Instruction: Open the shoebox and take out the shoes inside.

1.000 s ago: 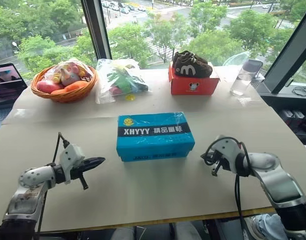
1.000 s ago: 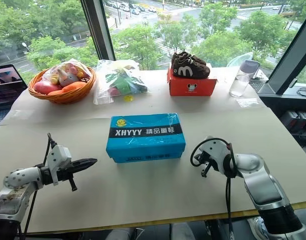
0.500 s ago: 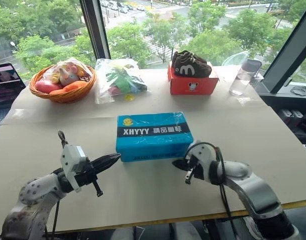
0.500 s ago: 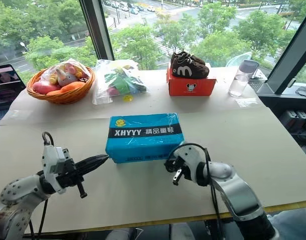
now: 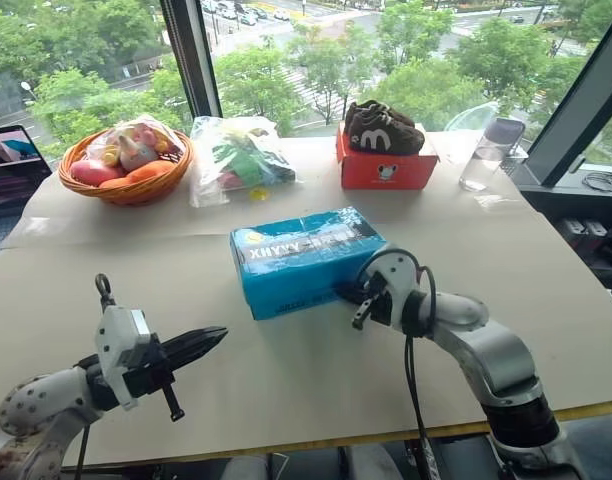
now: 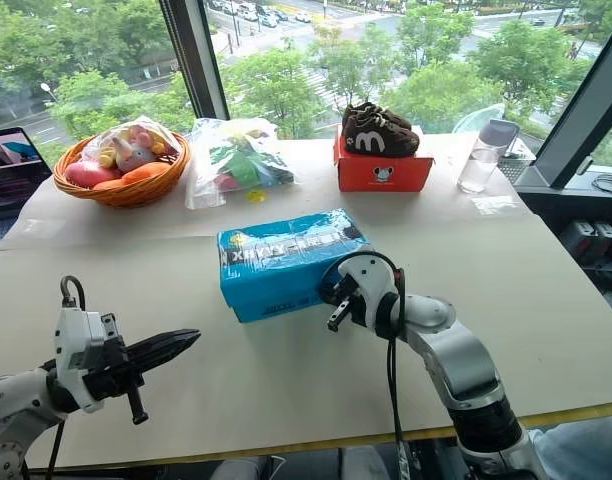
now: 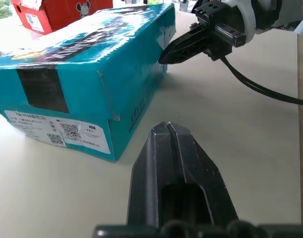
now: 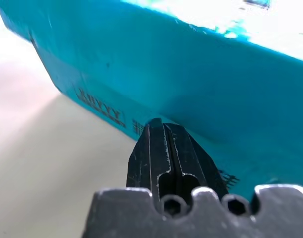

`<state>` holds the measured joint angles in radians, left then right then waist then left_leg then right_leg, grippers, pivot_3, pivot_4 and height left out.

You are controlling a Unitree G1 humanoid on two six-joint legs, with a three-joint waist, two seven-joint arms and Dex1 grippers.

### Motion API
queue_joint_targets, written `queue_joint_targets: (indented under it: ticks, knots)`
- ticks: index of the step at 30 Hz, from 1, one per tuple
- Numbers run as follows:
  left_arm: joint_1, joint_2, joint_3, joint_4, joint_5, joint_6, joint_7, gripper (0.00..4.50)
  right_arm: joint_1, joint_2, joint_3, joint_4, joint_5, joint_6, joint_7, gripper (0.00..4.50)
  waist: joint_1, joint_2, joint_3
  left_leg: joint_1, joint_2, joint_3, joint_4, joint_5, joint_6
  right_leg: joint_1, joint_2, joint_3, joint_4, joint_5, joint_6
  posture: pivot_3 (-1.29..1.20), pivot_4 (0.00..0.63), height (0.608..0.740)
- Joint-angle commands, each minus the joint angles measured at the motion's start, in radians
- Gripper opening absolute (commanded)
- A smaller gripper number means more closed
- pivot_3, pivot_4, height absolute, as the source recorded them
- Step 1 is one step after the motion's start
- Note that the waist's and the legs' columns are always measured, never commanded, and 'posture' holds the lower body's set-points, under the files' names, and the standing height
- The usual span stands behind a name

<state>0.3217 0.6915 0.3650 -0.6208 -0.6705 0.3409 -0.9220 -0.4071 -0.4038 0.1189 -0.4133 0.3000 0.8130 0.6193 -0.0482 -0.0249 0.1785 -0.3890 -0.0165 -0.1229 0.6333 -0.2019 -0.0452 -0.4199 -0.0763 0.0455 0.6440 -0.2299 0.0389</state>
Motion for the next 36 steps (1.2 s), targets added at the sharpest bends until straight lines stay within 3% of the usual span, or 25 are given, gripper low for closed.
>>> queue_joint_targets:
  ticks: [1, 9, 16, 19, 24, 29, 36]
  knots:
    - [-0.004, -0.007, -0.008, -0.037, 0.001, -0.017, 0.014, 0.00, -0.061, 0.024, -0.053, -0.062, 0.043, 0.004, -0.033, 0.05, 0.002, 0.000, 0.000, 0.000, 0.000, 0.000, 0.000, 0.000, 0.000, 0.000, 0.000, 0.000, 0.000, 0.000, 0.000, 0.00, 0.150, 0.740]
    - [-0.030, -0.007, -0.029, -0.029, 0.007, -0.017, 0.030, 0.00, -0.159, 0.047, -0.053, 0.006, 0.033, -0.025, -0.087, 0.05, 0.004, 0.000, 0.000, 0.000, 0.000, 0.000, 0.000, 0.000, 0.000, 0.000, 0.000, 0.000, 0.000, 0.000, 0.000, 0.00, 0.150, 0.740]
    - [-0.097, -0.001, -0.069, 0.004, 0.014, -0.014, 0.029, 0.00, -0.538, 0.061, 0.087, 0.313, -0.096, -0.174, -0.024, 0.05, -0.011, 0.001, 0.001, 0.001, 0.000, 0.001, -0.001, 0.000, 0.000, -0.001, 0.000, 0.000, 0.001, 0.000, -0.001, 0.00, 0.150, 0.740]
    - [-0.126, -0.006, -0.097, 0.017, 0.016, -0.011, 0.030, 0.00, -0.750, 0.170, 0.064, 0.561, -0.160, -0.280, -0.147, 0.05, -0.023, 0.001, 0.001, 0.001, 0.000, 0.001, -0.002, 0.000, 0.000, -0.002, 0.001, 0.000, 0.001, 0.000, -0.002, 0.00, 0.150, 0.740]
    - [-0.140, -0.014, -0.122, 0.017, 0.026, -0.013, 0.040, 0.00, -0.790, 0.202, 0.021, 0.648, -0.170, -0.325, -0.170, 0.05, -0.011, 0.001, 0.000, 0.000, 0.000, 0.000, -0.006, 0.000, 0.000, -0.003, 0.000, 0.000, 0.001, 0.004, -0.009, 0.00, 0.150, 0.740]
    - [-0.147, -0.021, -0.129, 0.022, 0.029, -0.010, 0.052, 0.00, -0.703, 0.088, -0.002, 0.496, -0.082, -0.128, -0.043, 0.05, 0.009, 0.001, 0.001, -0.002, -0.001, 0.000, -0.005, 0.000, 0.000, -0.003, -0.001, 0.000, -0.002, 0.004, -0.008, 0.00, 0.150, 0.740]
    - [-0.187, -0.021, -0.145, 0.050, 0.021, 0.000, 0.045, 0.00, -0.636, -0.086, 0.033, 0.192, 0.147, 0.315, 0.154, 0.05, -0.010, 0.004, 0.003, 0.000, 0.000, 0.000, -0.006, -0.001, 0.001, -0.003, 0.000, 0.000, 0.000, 0.001, -0.006, 0.00, 0.150, 0.740]
